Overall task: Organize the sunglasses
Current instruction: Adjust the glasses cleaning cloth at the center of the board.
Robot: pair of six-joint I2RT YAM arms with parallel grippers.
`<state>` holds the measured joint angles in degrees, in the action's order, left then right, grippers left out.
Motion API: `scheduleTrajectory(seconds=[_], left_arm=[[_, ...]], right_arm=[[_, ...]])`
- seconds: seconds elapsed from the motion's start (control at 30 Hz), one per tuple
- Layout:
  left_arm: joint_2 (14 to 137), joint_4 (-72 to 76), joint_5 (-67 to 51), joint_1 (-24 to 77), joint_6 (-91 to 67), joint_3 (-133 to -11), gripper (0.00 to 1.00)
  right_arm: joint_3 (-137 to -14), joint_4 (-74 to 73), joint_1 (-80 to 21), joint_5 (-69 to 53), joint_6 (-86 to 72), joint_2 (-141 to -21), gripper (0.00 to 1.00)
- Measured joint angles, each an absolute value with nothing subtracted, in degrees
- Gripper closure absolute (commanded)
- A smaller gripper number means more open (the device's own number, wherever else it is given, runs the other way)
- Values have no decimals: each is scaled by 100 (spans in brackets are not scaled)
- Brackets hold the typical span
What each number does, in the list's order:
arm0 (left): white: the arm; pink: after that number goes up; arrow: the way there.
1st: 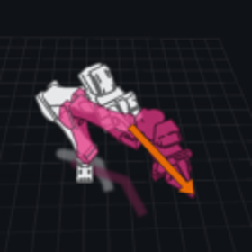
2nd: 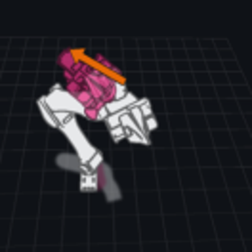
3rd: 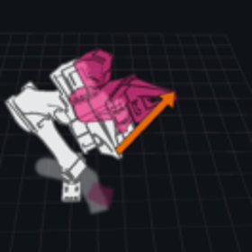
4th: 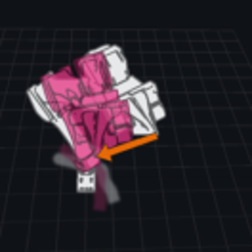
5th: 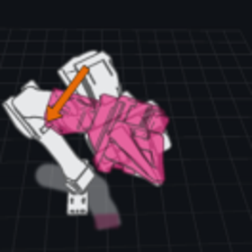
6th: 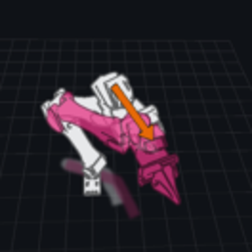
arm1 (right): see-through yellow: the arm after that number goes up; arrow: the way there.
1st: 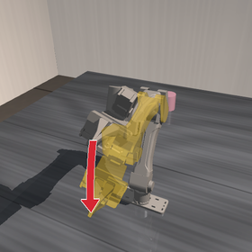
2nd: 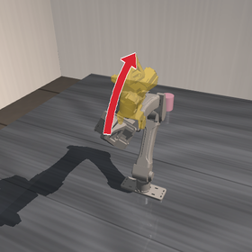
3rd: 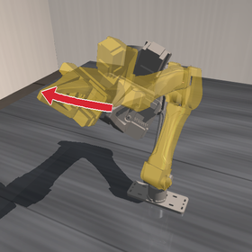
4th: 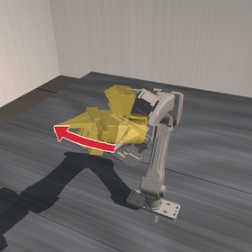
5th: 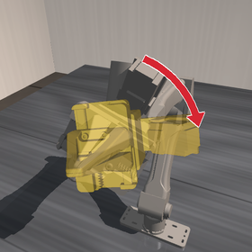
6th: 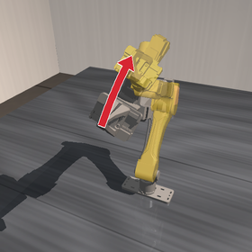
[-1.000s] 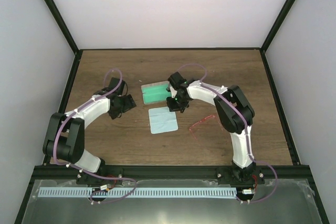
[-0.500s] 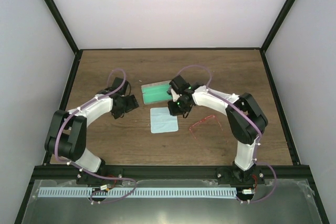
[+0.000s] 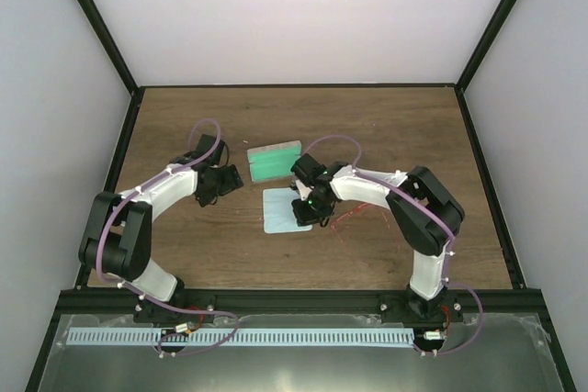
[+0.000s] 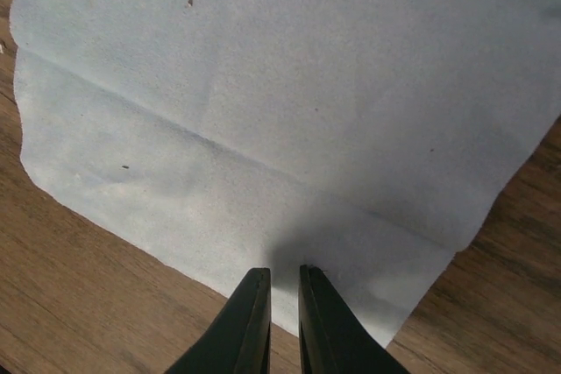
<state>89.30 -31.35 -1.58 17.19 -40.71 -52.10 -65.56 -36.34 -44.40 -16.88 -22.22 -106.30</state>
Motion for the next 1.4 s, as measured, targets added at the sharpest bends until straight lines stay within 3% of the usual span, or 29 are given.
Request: scheduleTrajectory(seconds=[0.43,0.67,0.8,1.0,1.17,1.4], left_arm=[[9133,-3092,-156,1719,-3938,-5225,10],[9190,-3046,-183,1726,-3848,-5282,11],[9190,-2963,-237,1793,-3811,-5328,21],[9312,-2895,-307,2467,-3699,-5590,27],[9500,-2770,-327,3105,-3726,-5701,27],[9553,-2729,-276,3177,-3750,-5697,27]], right_arm=[[-6062,-3712,-4484,-1756,-2281,-10237,87],[-6038,-4003,-4515,-1667,-2316,-10119,77],[-6359,-4165,-4515,-1522,-2296,-10119,73],[-7037,-4136,-4388,-1149,-2255,-10086,53],[-7074,-4060,-3953,-735,-2196,-10125,54],[-7190,-3981,-3708,-379,-2128,-10757,59]])
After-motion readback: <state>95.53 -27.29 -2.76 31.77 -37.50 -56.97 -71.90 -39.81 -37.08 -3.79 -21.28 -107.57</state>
